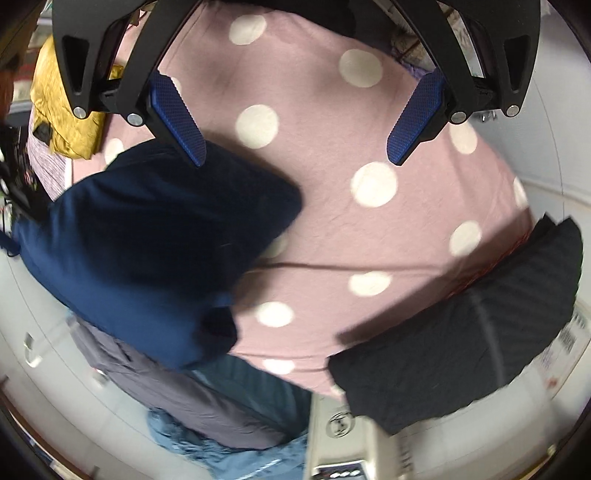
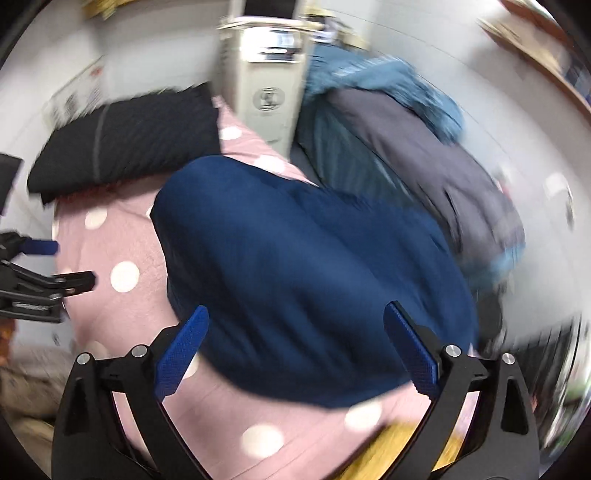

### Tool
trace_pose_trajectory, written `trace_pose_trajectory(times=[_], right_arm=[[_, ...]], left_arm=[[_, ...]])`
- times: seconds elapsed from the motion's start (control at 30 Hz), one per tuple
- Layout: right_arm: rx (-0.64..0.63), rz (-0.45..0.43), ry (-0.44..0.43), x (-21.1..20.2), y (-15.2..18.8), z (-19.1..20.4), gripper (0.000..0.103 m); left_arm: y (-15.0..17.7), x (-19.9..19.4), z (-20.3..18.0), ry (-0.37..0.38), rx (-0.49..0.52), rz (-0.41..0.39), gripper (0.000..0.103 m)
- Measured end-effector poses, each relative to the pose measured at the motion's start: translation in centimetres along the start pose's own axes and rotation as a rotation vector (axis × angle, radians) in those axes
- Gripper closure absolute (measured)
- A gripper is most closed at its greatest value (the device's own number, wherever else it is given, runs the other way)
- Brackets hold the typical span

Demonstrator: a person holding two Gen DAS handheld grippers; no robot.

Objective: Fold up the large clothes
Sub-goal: 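Grasp the navy jacket with the right gripper and lift it off the bed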

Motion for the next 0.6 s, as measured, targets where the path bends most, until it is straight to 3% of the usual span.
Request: trace_pose_trajectory(times=[0.13, 0.17, 0.2, 0.23, 0.27, 0.37, 0.43, 0.53, 0.6], right_arm=[[-0.057, 0.098, 0.126, 5.8, -1.2, -1.2, 0.011], [-0.024, 0.116, 0.143, 6.4, -1.0, -1.7, 0.036], [0.084, 0.152, 0.092, 7.2, 0.1, -2.3, 0.054], [0.221, 0.166, 0.008, 7.6, 1.5, -2.9, 0.079], [0.299, 0.169, -0.035, 7.7, 2.5, -3.2, 0.086], [0.439, 0.209, -0.083, 7.8, 7.4, -3.8, 0.09], [0.556, 0.275, -0.079, 7.9, 12.7, -4.1, 0.092], [0.686, 0.425, -0.108, 8.5, 20.9, -2.4, 0.093], [0.687, 0.522, -0.147, 8.9, 25.2, 0.6, 0.093]], left_arm=[[1.3, 1.8, 1.3, 0.002, -0.008, 0.054, 0.006], [1.6, 2.4, 1.4, 0.003, 0.003, 0.067, 0.006], [1.7, 2.7, 1.5, 0.004, 0.014, 0.074, 0.006], [1.6, 2.9, 1.5, 0.006, 0.021, 0.076, 0.006], [1.4, 3.1, 1.5, 0.01, 0.031, 0.076, 0.006], [-0.2, 3.3, 1.5, 0.034, 0.045, 0.053, 0.006], [-1.7, 3.3, 1.5, 0.053, 0.053, 0.031, 0.006], [-4.5, 3.8, 0.4, 0.099, 0.079, 0.006, 0.006], [-5.4, 4.2, -1.2, 0.138, 0.105, 0.007, 0.006]])
Point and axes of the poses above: each gripper's, at about its wrist camera, not at the fingertips, and x roughly the way its jaws point, z to its left, y to its underside, the point moved 8 cm from there along x, roughly the way its jaws point, and after that the axes turned 13 degrees about -y, right-handed, at the moved point
